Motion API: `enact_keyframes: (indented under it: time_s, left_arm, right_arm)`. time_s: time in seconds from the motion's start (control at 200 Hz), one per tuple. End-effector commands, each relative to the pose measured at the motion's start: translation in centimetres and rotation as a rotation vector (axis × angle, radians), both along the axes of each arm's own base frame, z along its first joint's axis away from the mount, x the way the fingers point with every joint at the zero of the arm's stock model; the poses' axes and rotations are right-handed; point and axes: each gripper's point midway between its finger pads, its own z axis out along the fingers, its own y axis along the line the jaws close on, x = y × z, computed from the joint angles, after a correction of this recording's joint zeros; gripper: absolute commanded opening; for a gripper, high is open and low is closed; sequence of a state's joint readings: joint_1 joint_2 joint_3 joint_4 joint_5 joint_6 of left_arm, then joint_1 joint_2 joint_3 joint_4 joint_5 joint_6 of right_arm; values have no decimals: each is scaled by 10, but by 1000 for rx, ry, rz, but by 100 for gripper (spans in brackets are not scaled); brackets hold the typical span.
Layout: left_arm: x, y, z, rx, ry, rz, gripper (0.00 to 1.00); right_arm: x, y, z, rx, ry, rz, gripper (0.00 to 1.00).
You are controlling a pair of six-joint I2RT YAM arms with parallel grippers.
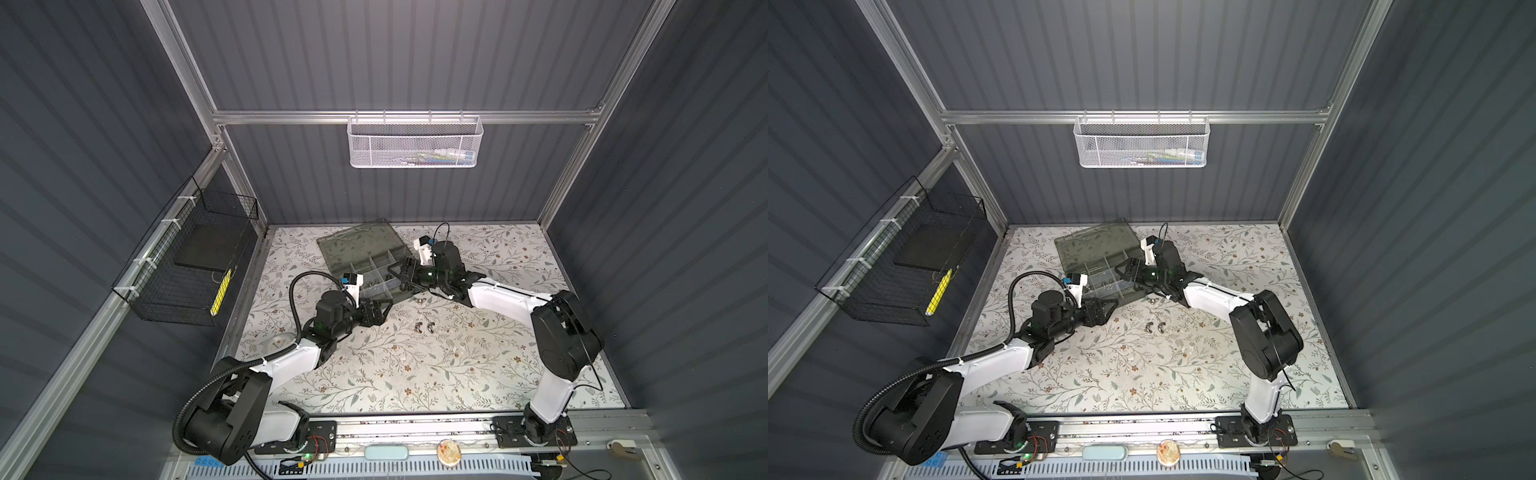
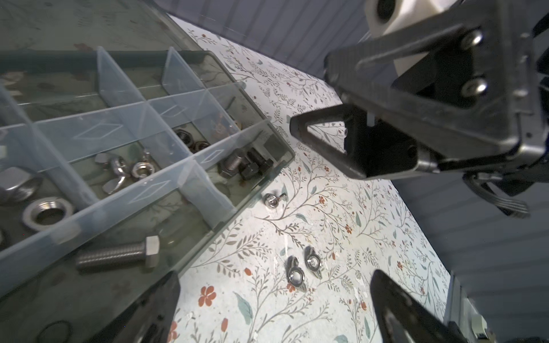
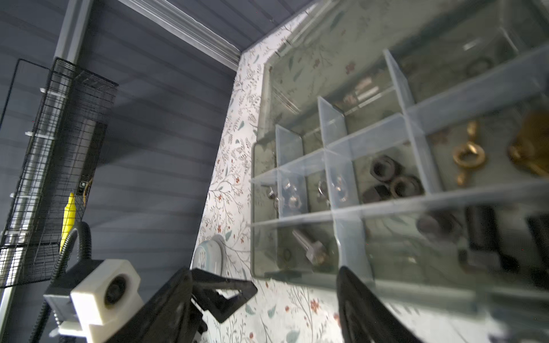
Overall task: Sort the screws and nuts into containers
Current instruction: Pick up the nut from the center of the table.
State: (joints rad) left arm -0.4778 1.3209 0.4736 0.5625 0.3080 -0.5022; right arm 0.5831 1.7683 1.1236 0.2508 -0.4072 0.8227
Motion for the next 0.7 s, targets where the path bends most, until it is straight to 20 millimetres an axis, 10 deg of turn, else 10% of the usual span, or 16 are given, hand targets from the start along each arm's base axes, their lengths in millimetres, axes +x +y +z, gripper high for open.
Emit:
enact_keyframes:
  time_s: [0.0, 0.325, 0.695]
  left_arm:
    - [3, -6, 1, 31, -23, -26, 100]
    - [-10, -32, -6, 42, -21, -104, 100]
    - [-24, -63, -19, 101, -18, -183, 100]
  right_arm:
    - [-12, -33, -12, -61, -1, -64, 89]
    - [-72, -99, -73, -228, 121, -173, 98]
    - [-96, -109, -123, -225, 265, -199, 62]
